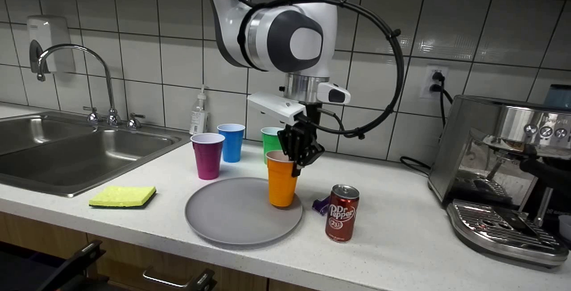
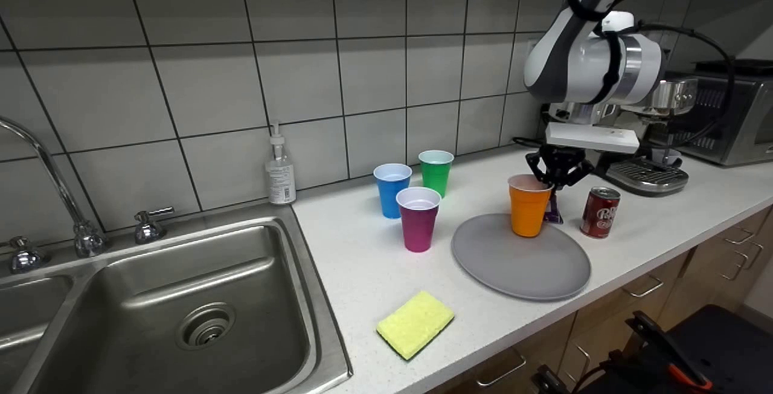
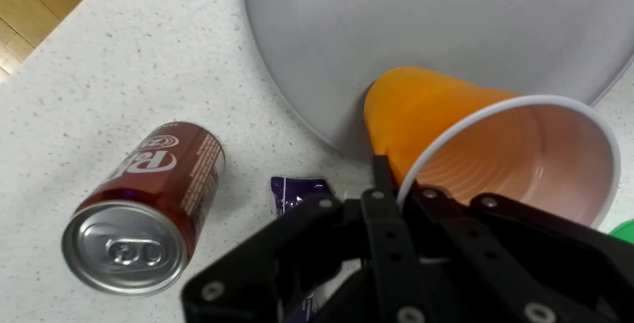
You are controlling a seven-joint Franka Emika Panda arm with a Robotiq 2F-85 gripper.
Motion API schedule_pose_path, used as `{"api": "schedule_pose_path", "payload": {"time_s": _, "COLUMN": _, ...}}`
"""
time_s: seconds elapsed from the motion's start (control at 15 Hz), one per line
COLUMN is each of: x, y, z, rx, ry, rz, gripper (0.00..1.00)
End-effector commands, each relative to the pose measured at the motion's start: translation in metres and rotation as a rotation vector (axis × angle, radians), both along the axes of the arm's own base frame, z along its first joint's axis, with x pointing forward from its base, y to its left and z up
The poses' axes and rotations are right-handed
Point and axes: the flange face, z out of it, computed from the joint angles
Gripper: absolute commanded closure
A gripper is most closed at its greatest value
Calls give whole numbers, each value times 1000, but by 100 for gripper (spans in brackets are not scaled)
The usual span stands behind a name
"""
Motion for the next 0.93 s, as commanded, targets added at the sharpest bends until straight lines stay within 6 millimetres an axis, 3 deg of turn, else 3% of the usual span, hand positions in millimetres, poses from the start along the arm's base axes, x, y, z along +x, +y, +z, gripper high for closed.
{"api": "schedule_pose_path", "payload": {"time_s": 0.0, "x": -8, "y": 1, "z": 14, "rx": -7, "ry": -18, "rz": 23, "gripper": 99}}
{"api": "schedule_pose_path", "payload": {"time_s": 0.87, "x": -44, "y": -3, "z": 28, "rx": -9, "ry": -8, "rz": 60, "gripper": 99}}
